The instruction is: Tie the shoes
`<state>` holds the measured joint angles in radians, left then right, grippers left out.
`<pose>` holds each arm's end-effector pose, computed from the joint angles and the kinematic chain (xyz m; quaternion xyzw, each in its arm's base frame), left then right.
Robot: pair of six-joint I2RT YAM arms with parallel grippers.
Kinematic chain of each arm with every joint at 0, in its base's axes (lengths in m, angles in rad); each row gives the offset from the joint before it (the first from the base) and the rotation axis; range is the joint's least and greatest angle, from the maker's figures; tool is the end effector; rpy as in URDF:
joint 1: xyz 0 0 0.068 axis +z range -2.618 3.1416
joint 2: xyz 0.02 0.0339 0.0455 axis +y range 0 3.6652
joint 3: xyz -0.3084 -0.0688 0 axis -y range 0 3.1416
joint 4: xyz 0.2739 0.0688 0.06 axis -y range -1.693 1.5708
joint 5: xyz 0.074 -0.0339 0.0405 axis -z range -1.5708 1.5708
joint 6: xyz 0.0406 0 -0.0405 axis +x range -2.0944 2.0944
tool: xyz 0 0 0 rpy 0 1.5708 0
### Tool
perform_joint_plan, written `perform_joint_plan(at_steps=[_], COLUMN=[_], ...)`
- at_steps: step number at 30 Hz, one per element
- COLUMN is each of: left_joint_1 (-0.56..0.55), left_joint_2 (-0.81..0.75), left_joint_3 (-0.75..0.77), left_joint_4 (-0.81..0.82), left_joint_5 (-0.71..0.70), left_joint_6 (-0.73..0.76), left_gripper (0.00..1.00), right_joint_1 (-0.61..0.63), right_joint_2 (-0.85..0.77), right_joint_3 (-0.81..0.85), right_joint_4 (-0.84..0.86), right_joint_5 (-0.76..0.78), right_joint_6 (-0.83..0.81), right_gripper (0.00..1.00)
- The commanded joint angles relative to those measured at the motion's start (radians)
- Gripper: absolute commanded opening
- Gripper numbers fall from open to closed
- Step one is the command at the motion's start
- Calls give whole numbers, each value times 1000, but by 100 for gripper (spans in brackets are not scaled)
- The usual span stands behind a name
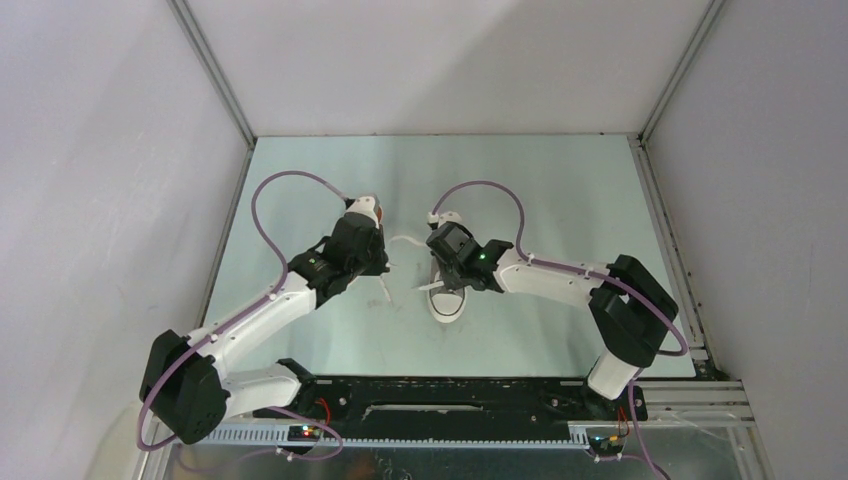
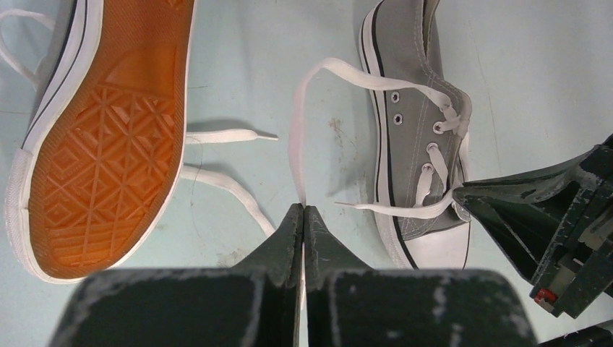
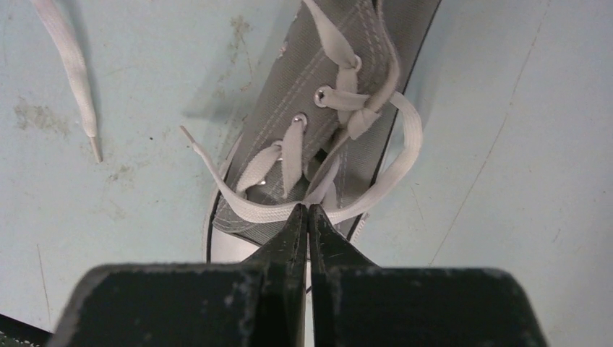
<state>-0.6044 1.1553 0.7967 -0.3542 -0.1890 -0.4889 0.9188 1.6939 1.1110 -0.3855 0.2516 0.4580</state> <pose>0.2176 -0.1410 0.2812 0.0131 0.9061 -0.1420 0.3984 0.2409 0.2989 0.2255 -0.1801 0.9309 0.0944 0.3034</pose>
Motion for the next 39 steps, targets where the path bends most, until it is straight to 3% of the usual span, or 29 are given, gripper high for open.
perform_joint_plan(at_steps=[1,9,15,21,26,34,39], left_joint_1=[5,5,37,183,246,237,171], left_joint_2=[-28,-29,-69,-157,-198,-215,-264], left_joint_3=[25,26,6,-97,-158,-125,-93], left_joint_4=[-2,-22,-128,-110,-106,-66,-54], left_joint_5=[12,-7,-151,-65,-42,101,132], left_joint_6=[4,-16,-99,-158,-191,-116,-89], left_gripper=[0,0,0,0,0,0,0], right_joint_1=[-17,-132,-306,-482,-542,-552,-560], right_joint_2=[-74,-200,-313,-442,-474,-490,-469], right_joint_3=[41,-7,-105,-218,-234,-232,-205], right_joint_4=[-46,-110,-157,-105,-82,-5,-4], right_joint_5=[29,52,100,21,-33,-224,-292], right_joint_6=[9,-11,77,130,112,36,25], right_gripper=[0,0,0,0,0,0,0])
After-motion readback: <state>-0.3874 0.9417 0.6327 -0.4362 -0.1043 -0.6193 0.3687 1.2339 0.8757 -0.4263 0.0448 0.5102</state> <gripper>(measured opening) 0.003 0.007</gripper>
